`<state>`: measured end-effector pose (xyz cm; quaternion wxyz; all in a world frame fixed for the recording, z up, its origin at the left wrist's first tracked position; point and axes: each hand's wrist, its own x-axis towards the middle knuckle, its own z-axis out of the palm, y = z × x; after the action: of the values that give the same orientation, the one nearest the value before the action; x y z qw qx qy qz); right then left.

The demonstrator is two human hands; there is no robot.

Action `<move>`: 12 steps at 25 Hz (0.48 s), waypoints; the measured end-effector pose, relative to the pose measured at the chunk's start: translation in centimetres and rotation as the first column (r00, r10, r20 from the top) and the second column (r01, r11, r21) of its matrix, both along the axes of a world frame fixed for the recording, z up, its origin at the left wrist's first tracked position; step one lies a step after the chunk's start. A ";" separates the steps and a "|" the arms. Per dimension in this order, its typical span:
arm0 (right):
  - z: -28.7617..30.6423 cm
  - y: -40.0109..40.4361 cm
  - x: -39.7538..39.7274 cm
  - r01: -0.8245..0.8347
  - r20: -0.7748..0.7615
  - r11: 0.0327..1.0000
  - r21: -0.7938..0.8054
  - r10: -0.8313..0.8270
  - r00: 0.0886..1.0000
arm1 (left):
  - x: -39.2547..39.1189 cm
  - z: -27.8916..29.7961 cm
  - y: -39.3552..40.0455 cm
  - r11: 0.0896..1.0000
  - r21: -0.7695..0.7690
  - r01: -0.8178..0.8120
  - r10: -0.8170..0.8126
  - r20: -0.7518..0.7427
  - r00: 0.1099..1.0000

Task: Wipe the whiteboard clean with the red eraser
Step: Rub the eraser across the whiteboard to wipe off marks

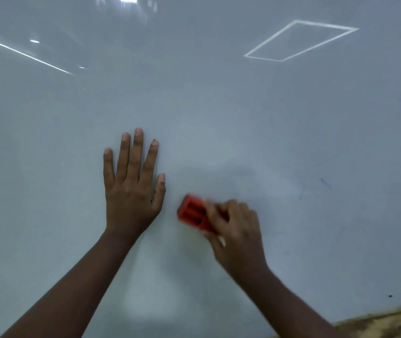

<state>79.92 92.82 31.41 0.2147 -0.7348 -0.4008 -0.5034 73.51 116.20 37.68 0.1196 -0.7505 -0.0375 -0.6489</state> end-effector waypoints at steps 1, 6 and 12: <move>-2.5 0.2 -0.4 0.028 0.015 0.997 -0.065 -0.027 1.000 | 0.0 -0.8 0.0 1.000 -0.001 0.002 -0.002 -0.006 1.000; -4.5 -0.7 -0.7 0.072 0.023 0.985 -0.155 -0.070 0.997 | -0.2 -4.0 0.2 1.000 -0.007 -0.009 0.009 -0.046 0.999; 5.9 -3.1 2.0 0.093 -0.255 0.929 0.357 0.001 0.967 | -0.3 -6.4 0.3 1.000 -0.003 -0.006 0.006 -0.051 0.999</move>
<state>81.87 89.69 37.28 0.3848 -0.7487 -0.2519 -0.4774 73.23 116.50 31.31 0.1213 -0.7669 -0.0379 -0.6291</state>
